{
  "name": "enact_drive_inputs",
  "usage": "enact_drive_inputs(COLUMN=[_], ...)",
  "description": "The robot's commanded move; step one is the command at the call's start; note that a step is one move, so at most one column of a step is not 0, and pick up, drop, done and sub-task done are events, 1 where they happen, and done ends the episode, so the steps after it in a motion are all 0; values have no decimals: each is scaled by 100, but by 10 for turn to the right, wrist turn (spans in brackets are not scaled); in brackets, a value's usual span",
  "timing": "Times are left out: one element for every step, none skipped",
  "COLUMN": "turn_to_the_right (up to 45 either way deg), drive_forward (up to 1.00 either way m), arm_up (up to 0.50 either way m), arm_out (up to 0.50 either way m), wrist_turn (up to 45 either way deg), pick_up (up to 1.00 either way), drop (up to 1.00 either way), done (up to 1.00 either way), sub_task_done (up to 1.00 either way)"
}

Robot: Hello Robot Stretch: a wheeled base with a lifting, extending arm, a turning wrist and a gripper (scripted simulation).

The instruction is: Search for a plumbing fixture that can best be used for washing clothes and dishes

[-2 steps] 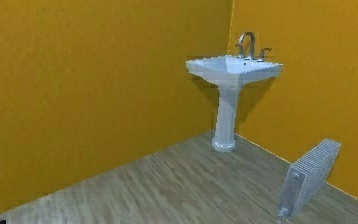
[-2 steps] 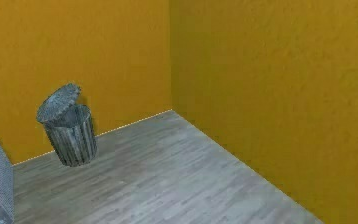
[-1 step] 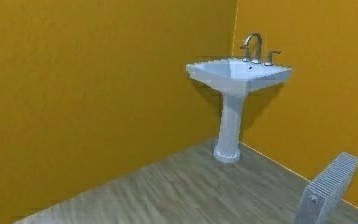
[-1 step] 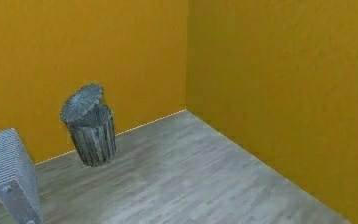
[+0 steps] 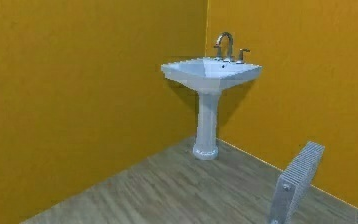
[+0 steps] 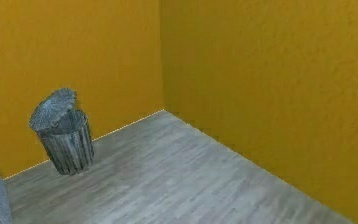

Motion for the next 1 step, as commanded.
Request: enact_drive_inputs(turn_to_the_right=[0], drive_forward=[80], arm_up=[0], arm_out=[0], wrist_turn=[0], pick_up=[0], drop=[0], done=[0], sub_task_done=[0])
